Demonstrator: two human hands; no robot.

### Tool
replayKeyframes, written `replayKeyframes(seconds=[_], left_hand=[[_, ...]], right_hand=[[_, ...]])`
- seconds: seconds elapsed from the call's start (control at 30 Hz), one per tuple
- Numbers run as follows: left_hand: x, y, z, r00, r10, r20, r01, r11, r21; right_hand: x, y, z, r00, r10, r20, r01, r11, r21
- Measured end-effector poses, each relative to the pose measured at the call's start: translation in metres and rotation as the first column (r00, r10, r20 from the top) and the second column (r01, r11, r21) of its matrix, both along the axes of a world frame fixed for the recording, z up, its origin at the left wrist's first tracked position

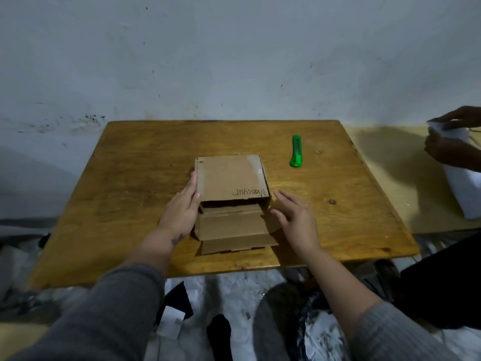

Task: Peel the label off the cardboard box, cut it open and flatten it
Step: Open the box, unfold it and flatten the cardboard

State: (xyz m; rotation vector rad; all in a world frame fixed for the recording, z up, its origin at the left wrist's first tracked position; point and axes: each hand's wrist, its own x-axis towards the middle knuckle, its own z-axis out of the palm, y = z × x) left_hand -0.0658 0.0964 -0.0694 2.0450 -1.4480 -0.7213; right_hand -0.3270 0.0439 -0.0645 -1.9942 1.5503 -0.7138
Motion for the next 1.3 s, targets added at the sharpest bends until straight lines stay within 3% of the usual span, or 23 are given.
replayKeyframes(seconds=[0.1,0.3,0.43,0.67,0.83,1.17,1.3], left_hand=[[0.001,0.0,-0.004,1.0,0.015,-0.008,-0.016,1.0,-0.011],[0.0,0.001,-0.001,1.0,0.002,-0.01,-0.002,1.0,0.007],[0.002,0.004,0.004,0.994,-0.055,0.093,0.057,0.998,-0.025],[0.014,0.0,0.001,0.966,-0.111,0.232,0.116,0.993,-0.008],[0.006,-0.014,0.01,0.989,-0.032,0.144,0.039,0.998,-0.047],[-0.008,-0.015,0.005,0.996,-0.084,0.035,0.085,0.996,-0.027],[-0.008,-0.015,0.005,0.997,-0.078,0.03,0.078,0.997,-0.01]], right_hand=[[0.012,-0.012,0.01,0.994,0.054,0.09,-0.052,0.998,-0.024],[0.02,-0.027,0.009,0.988,0.151,-0.029,-0.153,0.986,-0.06],[0.023,-0.033,0.009,0.995,0.097,-0.035,-0.1,0.991,-0.09],[0.033,-0.045,0.019,0.99,-0.004,0.139,0.022,0.991,-0.132],[0.036,-0.047,0.02,0.996,-0.011,0.087,0.027,0.984,-0.177],[0.026,-0.047,0.014,0.995,-0.083,0.064,0.092,0.982,-0.164],[0.021,-0.042,0.013,0.999,-0.022,0.048,0.032,0.974,-0.226]])
